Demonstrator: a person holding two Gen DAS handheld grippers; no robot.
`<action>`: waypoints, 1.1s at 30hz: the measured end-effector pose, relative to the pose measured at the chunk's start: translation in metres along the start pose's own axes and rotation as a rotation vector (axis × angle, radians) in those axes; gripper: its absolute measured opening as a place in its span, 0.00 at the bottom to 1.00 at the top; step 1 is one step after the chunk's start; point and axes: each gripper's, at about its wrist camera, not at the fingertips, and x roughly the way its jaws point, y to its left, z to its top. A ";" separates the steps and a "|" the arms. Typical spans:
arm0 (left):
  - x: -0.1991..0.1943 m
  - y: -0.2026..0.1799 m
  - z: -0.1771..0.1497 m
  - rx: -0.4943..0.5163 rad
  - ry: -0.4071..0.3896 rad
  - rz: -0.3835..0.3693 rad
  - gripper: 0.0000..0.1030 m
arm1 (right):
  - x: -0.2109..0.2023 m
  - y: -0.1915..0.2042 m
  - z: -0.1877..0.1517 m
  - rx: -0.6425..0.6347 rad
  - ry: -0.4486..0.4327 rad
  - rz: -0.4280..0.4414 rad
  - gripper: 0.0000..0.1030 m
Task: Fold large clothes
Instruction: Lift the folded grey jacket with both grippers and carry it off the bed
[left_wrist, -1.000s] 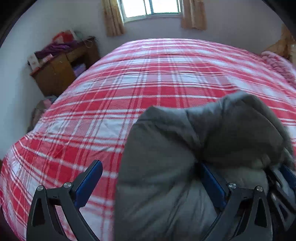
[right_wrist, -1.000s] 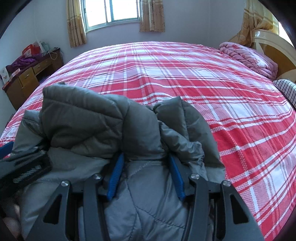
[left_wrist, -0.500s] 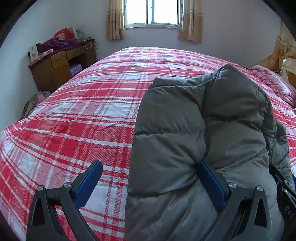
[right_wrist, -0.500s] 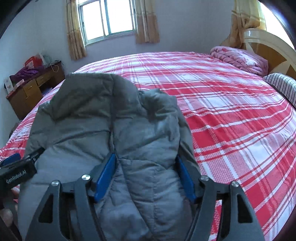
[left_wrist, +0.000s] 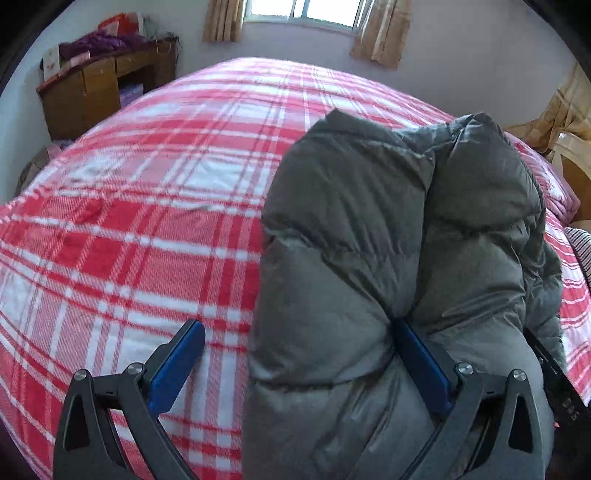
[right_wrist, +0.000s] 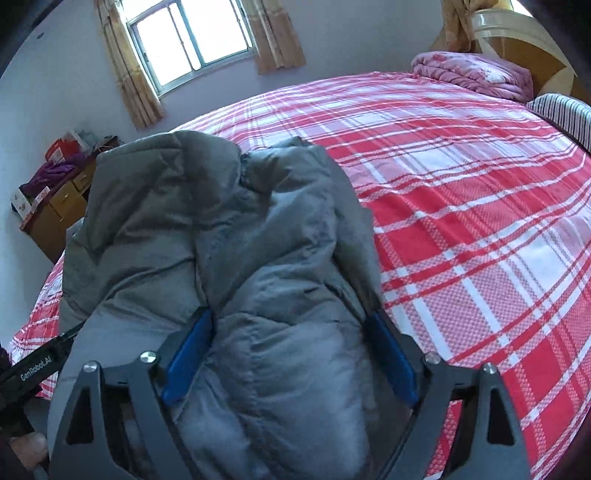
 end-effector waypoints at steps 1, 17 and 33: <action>-0.003 0.002 -0.001 -0.003 0.020 -0.014 0.99 | -0.001 -0.001 0.000 0.004 0.000 0.008 0.84; 0.002 -0.003 -0.008 0.059 -0.007 -0.112 0.99 | -0.002 -0.006 -0.004 0.027 -0.001 0.134 0.70; -0.003 -0.027 -0.004 0.191 -0.047 -0.218 0.48 | -0.001 -0.012 -0.003 0.072 0.020 0.292 0.32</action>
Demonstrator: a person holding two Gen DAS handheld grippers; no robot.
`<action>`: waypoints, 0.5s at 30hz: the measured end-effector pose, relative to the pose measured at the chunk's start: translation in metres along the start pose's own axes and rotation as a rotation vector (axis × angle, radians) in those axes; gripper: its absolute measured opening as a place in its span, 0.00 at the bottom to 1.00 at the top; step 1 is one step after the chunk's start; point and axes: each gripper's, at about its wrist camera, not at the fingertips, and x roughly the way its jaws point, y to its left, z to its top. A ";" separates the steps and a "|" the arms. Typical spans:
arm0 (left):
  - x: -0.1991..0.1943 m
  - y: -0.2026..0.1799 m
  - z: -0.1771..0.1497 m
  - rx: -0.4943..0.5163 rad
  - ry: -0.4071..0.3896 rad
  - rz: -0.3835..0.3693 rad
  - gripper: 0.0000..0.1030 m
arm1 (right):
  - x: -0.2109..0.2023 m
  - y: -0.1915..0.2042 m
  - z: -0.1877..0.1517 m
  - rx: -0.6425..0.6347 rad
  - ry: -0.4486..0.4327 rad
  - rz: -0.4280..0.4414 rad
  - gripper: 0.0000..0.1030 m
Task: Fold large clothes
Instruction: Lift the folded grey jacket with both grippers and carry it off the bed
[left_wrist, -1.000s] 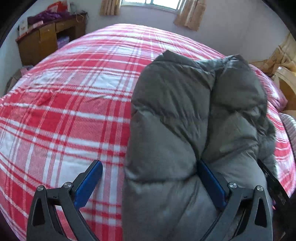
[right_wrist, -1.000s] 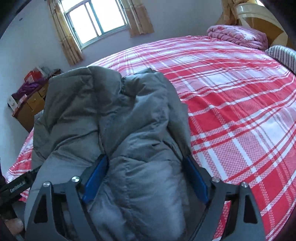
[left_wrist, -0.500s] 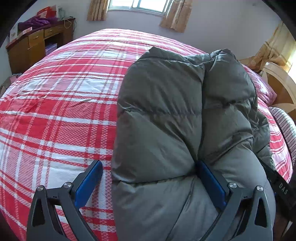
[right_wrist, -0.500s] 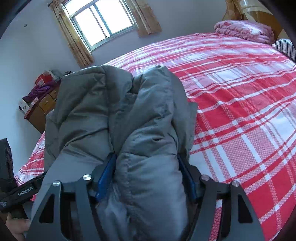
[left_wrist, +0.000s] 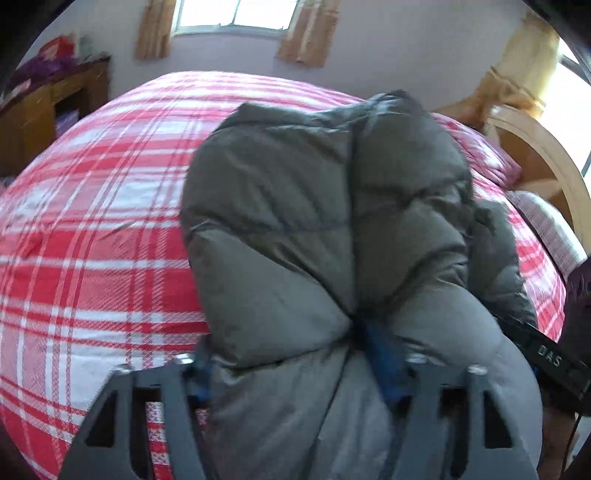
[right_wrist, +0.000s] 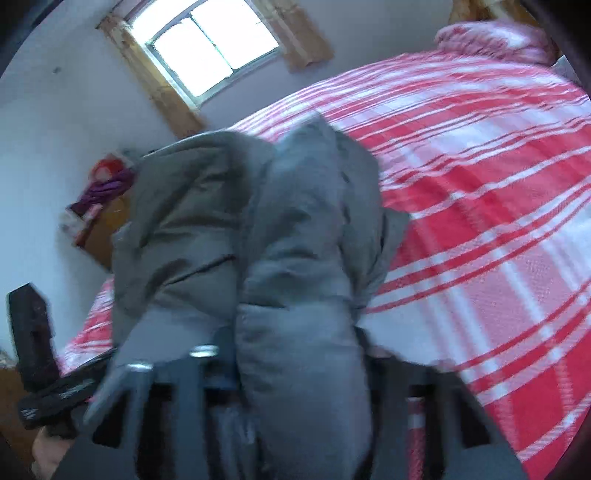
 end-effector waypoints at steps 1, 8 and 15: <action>-0.002 -0.001 0.001 0.013 -0.010 0.009 0.36 | -0.001 0.000 0.000 -0.009 -0.004 0.006 0.27; -0.061 -0.011 0.000 0.104 -0.107 0.043 0.21 | -0.034 0.011 -0.008 0.000 -0.069 0.103 0.18; -0.145 0.002 -0.002 0.121 -0.235 0.058 0.18 | -0.089 0.056 -0.019 -0.064 -0.154 0.223 0.18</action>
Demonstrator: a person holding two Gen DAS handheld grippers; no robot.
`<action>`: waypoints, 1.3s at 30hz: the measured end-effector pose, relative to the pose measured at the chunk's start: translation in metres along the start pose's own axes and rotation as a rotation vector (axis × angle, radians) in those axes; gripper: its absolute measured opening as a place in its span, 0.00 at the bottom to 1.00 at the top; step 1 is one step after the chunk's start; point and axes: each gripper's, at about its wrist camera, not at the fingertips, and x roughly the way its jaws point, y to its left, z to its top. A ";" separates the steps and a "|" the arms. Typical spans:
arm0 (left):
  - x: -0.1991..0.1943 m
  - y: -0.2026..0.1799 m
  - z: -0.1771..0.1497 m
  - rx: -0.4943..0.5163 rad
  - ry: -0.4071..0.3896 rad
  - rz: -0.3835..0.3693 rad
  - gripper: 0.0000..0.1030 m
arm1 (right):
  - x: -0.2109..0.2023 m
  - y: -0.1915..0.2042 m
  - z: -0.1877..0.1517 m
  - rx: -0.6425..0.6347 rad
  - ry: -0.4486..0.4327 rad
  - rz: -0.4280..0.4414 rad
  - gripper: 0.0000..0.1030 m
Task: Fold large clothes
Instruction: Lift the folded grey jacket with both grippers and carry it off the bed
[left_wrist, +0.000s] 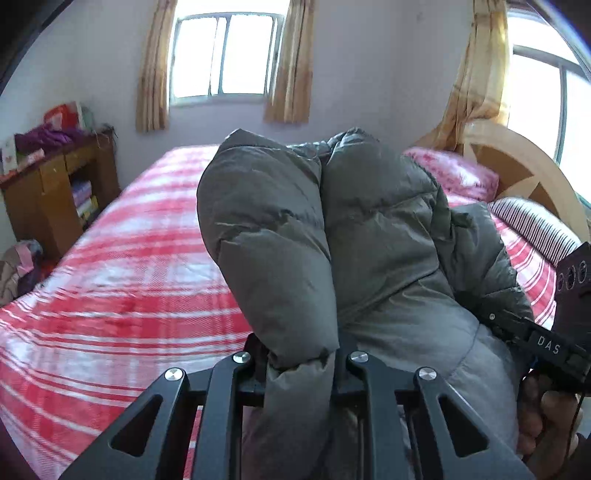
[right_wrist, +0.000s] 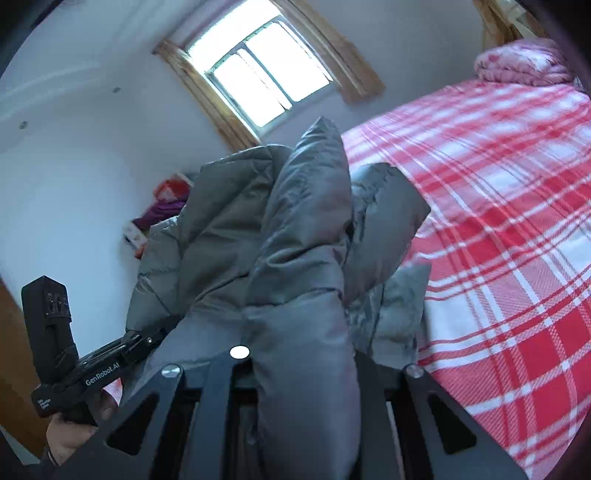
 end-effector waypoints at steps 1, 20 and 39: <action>-0.011 0.007 0.002 0.001 -0.018 0.005 0.18 | -0.004 0.009 0.001 -0.011 -0.009 0.013 0.18; -0.002 0.170 -0.079 -0.124 0.105 0.226 0.16 | 0.100 0.095 -0.053 -0.034 0.310 0.071 0.55; -0.046 0.155 -0.075 -0.056 -0.051 0.268 0.15 | 0.132 0.107 -0.087 -0.054 0.361 0.230 0.19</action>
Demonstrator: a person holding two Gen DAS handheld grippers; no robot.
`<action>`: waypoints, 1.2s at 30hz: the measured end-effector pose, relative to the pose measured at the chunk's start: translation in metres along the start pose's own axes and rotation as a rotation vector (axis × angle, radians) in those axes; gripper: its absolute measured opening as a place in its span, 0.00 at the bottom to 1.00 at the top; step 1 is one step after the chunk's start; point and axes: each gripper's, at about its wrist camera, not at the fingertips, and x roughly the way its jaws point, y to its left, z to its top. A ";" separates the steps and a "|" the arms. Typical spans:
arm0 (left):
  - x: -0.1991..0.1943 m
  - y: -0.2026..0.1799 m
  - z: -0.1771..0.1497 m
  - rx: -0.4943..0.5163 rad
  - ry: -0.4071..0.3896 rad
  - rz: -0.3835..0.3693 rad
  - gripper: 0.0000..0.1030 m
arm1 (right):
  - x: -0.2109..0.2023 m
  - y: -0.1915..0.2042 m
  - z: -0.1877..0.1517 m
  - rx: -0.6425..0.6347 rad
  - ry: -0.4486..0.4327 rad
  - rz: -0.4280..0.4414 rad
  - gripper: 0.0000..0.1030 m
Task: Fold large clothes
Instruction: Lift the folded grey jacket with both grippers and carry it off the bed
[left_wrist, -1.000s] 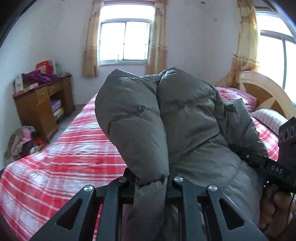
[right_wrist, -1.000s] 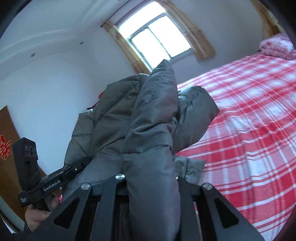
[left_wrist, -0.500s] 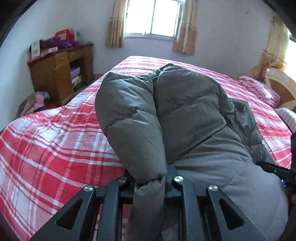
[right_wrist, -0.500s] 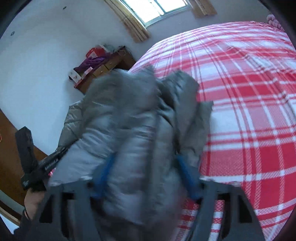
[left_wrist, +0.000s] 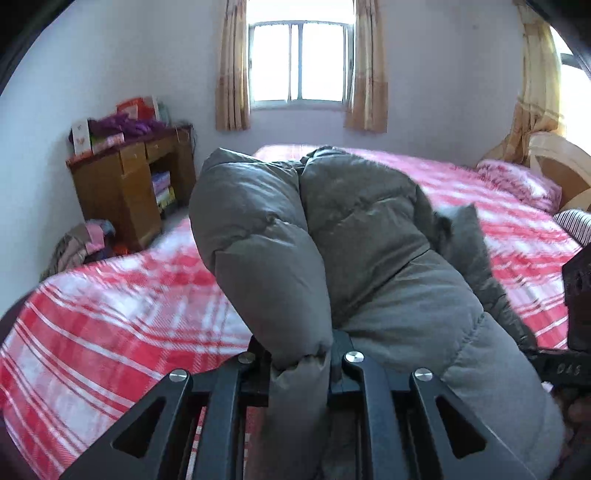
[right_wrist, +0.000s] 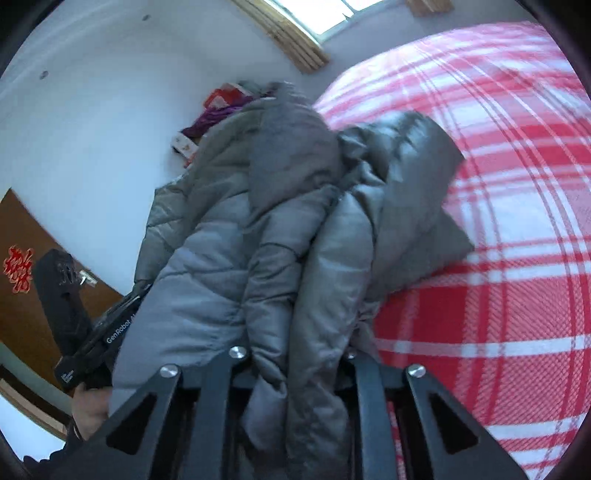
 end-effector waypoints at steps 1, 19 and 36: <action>-0.011 0.001 0.006 0.006 -0.025 0.003 0.15 | -0.002 0.010 0.002 -0.020 -0.010 0.015 0.18; -0.026 0.122 -0.001 -0.187 0.028 0.153 0.15 | 0.039 0.126 0.049 -0.233 -0.003 0.095 0.18; 0.019 0.157 -0.047 -0.326 0.139 0.256 0.81 | 0.102 0.106 0.018 -0.241 0.153 -0.093 0.28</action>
